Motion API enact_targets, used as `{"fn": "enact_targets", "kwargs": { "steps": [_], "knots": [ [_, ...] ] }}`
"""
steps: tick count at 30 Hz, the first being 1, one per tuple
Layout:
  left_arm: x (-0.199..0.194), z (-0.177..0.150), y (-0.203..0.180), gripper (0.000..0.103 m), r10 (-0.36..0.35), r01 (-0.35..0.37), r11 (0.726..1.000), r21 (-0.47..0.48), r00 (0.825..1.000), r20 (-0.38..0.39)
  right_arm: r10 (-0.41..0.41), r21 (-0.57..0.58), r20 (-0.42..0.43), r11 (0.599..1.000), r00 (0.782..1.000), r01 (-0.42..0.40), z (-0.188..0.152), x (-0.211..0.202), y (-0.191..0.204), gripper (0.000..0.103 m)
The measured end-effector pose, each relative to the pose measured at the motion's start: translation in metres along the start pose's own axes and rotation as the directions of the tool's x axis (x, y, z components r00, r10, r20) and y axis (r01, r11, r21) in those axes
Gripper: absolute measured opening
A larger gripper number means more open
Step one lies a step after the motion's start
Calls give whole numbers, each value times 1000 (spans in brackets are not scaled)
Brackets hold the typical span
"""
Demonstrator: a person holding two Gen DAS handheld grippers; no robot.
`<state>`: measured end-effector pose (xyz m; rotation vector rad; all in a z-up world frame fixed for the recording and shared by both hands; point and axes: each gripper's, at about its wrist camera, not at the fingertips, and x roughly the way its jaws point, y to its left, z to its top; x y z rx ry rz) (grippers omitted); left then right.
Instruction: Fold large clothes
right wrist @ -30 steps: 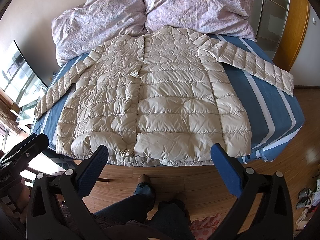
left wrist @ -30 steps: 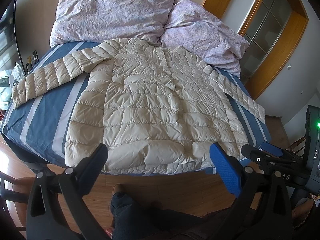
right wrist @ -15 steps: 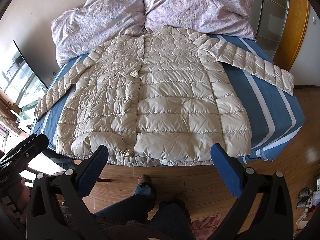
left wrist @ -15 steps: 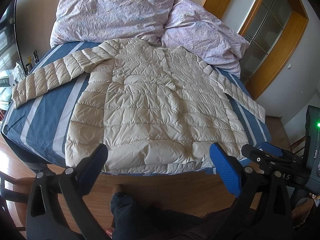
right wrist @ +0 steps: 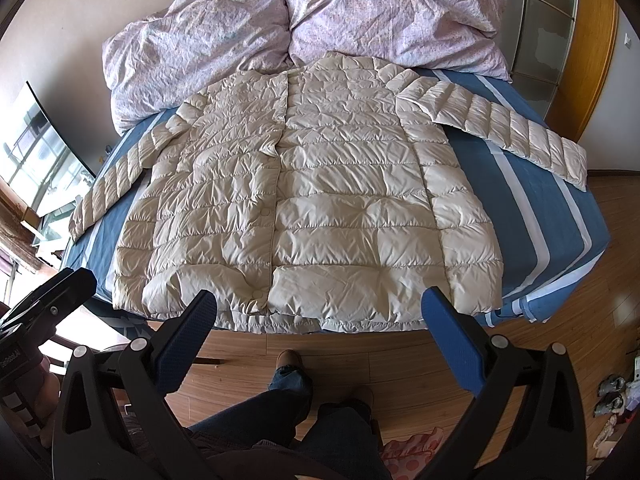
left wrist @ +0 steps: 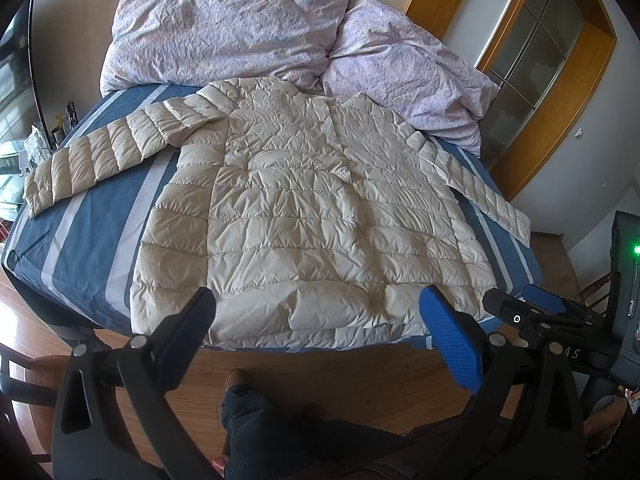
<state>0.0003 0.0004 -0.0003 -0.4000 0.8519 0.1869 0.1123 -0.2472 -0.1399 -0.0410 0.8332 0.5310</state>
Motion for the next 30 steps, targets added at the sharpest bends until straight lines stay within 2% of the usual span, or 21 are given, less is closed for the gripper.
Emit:
{"fn": "enact_targets", "kwargs": {
  "steps": [30],
  "knots": [
    [0,0,0,101,1,-1,1000,1,1000,1,3,1,0,1000,1000,-3,1,2,-1,102]
  ]
}}
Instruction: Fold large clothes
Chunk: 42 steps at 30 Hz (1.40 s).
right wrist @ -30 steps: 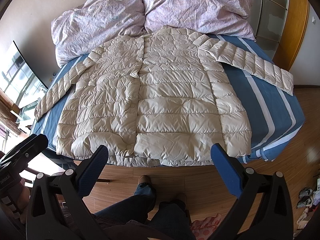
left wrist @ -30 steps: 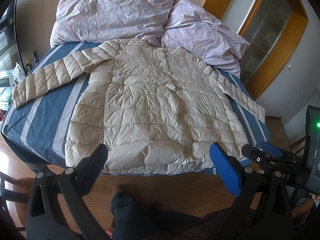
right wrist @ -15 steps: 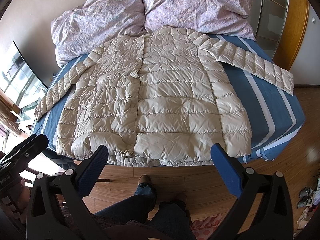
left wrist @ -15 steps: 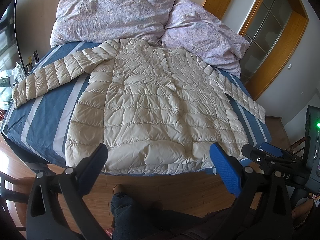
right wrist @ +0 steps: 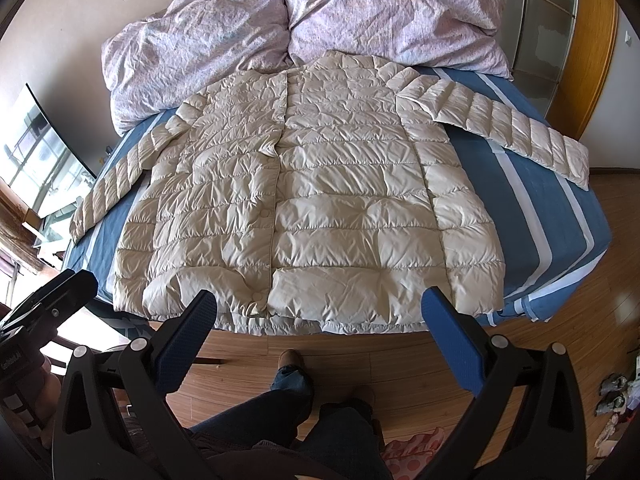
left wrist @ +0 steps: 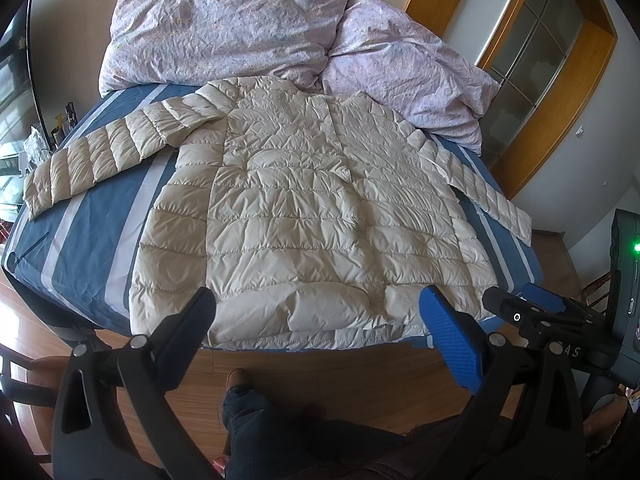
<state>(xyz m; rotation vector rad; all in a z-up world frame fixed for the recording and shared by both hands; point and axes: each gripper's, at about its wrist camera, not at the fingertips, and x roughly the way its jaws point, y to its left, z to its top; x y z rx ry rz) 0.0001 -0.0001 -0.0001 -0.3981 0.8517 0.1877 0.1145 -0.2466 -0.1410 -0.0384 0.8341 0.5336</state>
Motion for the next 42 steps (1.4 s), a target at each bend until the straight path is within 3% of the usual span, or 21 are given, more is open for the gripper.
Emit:
{"fn": "enact_targets", "kwargs": {
  "steps": [14,21,27,35,38,42],
  "knots": [
    [17,11,6,101,12,-13,1000,-19,1000,-24,-24,75,-10,997,1000,25,20,21,-23,102],
    [38,29,8,101,71,-72,997,-23,997,-27,-74,174,-7,982,997,74,52,43,-73,102],
    [66,51,10,101,119,-120,993,-19,992,-45,-153,248,14,958,988,144,88,62,-139,102],
    [94,72,7,101,152,-154,988,-18,986,-73,-256,422,-43,872,966,250,121,99,-257,101],
    [103,75,4,101,161,-163,987,-12,983,-93,-294,487,-84,821,952,297,128,108,-304,90],
    [112,78,4,101,172,-175,985,-14,978,-119,-355,590,-126,724,926,358,134,111,-372,81]
  ]
}}
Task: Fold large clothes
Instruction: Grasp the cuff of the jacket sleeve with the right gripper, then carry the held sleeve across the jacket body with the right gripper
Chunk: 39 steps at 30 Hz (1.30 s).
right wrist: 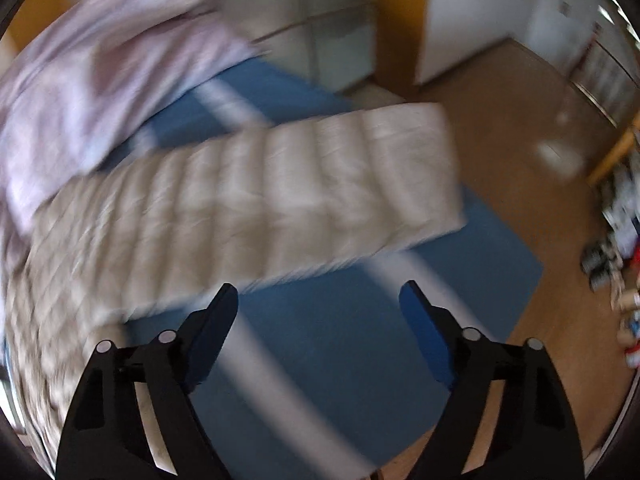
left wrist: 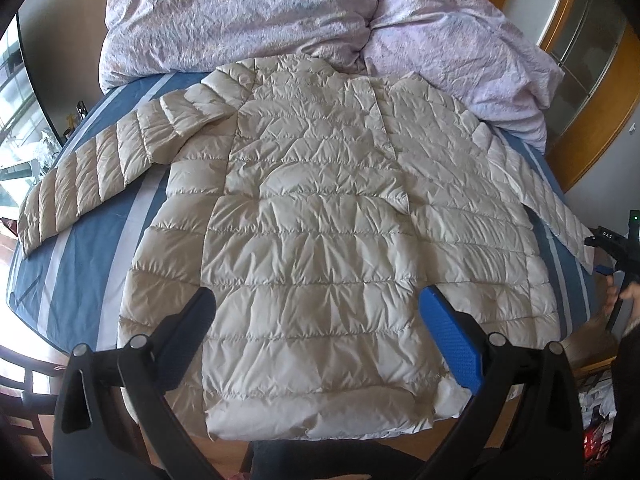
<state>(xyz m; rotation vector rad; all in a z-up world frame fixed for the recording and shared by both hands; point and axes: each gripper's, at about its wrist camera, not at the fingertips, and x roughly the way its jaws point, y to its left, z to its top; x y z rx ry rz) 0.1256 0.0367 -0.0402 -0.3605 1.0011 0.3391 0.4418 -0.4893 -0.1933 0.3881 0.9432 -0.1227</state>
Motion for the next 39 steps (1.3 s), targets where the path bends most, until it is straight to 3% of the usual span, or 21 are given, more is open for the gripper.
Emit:
{"fn": "enact_targets", "kwargs": {
  "steps": [6,11,14,17,19,23,27,32,35,39],
  "knots": [
    [5,3,4,101,14,-14,1000,-16,1000,-12,-57,152,-55,986,997,64,39,41,-53,72],
    [8,6,8,101,37,-38,999,-25,999,-24,-52,181,-100,981,994,70,45,63,-62,60],
    [8,8,12,101,49,-50,998,-35,999,-22,-66,177,-80,981,995,79,43,60,-66,55],
    [8,9,15,101,53,-54,997,-48,998,-22,-63,153,-65,986,996,72,45,59,-63,36],
    [10,10,17,101,56,-57,997,-54,998,-21,-43,141,-65,989,997,52,44,58,-59,16],
    [12,13,21,101,55,-56,997,-60,998,-18,-54,121,-39,991,998,58,45,46,-44,10],
    [12,19,27,101,61,-61,996,-62,998,-5,-20,46,42,999,999,18,52,18,-7,9],
    [12,27,38,101,94,-93,994,-65,995,14,106,-101,97,990,990,-96,50,-18,69,9],
    [12,32,50,101,117,-115,991,-68,993,26,193,-188,78,966,978,-176,39,-33,125,9],
    [13,38,76,101,133,-130,986,-102,991,22,303,-321,6,903,953,-285,0,-49,213,9]
  ]
}}
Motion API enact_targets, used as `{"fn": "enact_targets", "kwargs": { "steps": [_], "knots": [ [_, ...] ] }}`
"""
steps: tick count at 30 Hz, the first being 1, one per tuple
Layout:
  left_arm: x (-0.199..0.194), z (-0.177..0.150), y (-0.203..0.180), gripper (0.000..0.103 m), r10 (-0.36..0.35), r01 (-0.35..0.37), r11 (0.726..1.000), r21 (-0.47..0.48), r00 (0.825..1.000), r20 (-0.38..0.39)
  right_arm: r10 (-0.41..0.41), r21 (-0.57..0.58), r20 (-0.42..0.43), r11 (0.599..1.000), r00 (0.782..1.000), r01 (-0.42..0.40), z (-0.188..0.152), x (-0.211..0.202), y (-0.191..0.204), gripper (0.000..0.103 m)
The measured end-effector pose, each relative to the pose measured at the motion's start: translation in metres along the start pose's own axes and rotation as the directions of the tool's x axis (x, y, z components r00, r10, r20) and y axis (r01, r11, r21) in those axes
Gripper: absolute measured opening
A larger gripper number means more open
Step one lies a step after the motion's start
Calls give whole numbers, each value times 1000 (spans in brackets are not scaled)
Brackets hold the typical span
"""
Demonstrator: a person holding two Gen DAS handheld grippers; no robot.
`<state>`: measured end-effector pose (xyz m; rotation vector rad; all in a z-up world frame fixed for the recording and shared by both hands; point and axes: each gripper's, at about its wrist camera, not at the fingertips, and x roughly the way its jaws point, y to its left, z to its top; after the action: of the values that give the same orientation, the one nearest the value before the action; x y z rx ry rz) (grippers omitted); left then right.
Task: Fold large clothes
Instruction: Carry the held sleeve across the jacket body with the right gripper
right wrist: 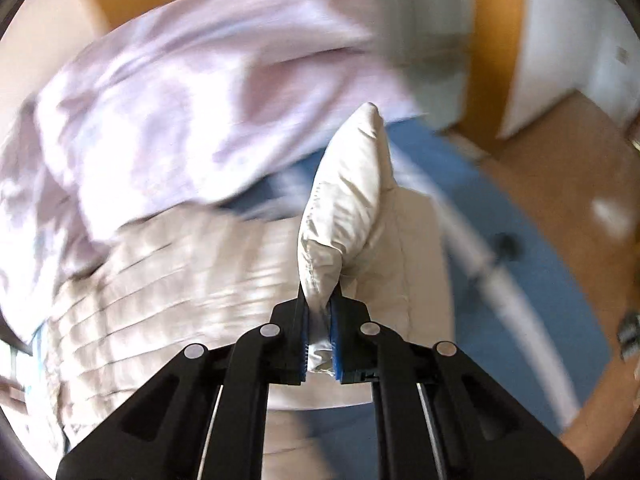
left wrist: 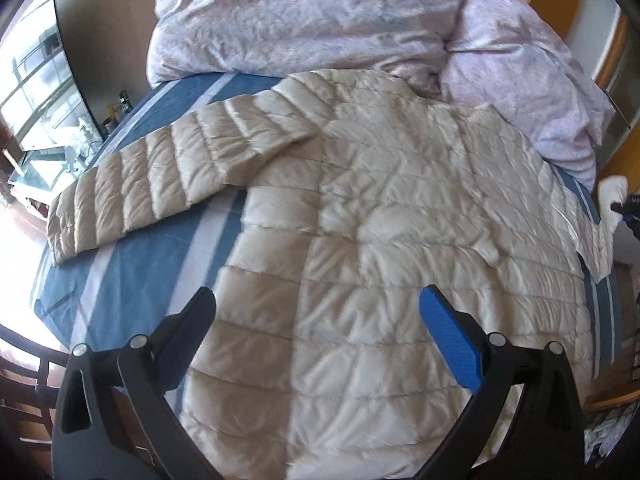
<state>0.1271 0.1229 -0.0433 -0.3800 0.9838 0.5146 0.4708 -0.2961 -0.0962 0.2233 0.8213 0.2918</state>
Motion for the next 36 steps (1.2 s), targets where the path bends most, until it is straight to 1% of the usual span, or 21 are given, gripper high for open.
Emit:
{"fn": "enact_targets", "kwargs": {
  "steps": [4,9,13,18,20,21,23,24,25,27,28,30,32,33,35,36],
  "knots": [
    [3,8,25,101,24,-23,999,-22,1000,4,80,-99,-53,991,995,-85,-13,16,81,9],
    [6,19,56,101,72,-71,997,-38,997,10,146,-180,-152,968,978,-172,-43,37,170,9],
    [10,24,80,101,98,-98,994,-56,995,5,155,-251,-214,945,964,-208,-70,50,227,9],
    [18,25,109,101,113,-114,990,-89,993,-18,135,-315,-261,924,956,-216,-100,66,279,9],
    [21,25,117,101,115,-116,989,-95,993,-25,117,-349,-272,913,955,-211,-109,70,292,10],
    [21,26,120,101,116,-118,988,-97,993,-27,106,-374,-283,903,953,-212,-114,71,300,13],
    [24,26,128,101,119,-122,987,-105,992,-33,118,-390,-305,890,945,-236,-118,68,307,25],
    [25,27,132,101,120,-123,987,-107,992,-34,134,-385,-307,888,942,-251,-118,68,311,36],
    [26,27,136,101,123,-126,986,-111,992,-36,161,-372,-296,888,942,-269,-115,62,310,38],
    [30,29,145,101,132,-136,983,-121,990,-42,207,-345,-261,893,943,-291,-106,52,305,38],
    [32,29,150,101,136,-141,982,-126,990,-45,230,-320,-232,900,945,-297,-99,46,301,38],
    [34,30,160,101,144,-150,979,-141,988,-51,247,-261,-179,921,952,-288,-84,40,289,38],
    [36,31,169,101,148,-155,975,-158,987,-57,218,-226,-164,941,962,-252,-77,47,281,38],
    [38,31,176,101,151,-159,972,-171,987,-62,174,-221,-171,952,970,-210,-76,55,278,38],
    [42,32,185,101,156,-167,968,-188,985,-70,121,-226,-195,960,973,-165,-77,69,276,38],
    [44,33,191,101,159,-171,965,-199,984,-74,104,-229,-212,961,972,-153,-80,75,276,38]
  ]
}}
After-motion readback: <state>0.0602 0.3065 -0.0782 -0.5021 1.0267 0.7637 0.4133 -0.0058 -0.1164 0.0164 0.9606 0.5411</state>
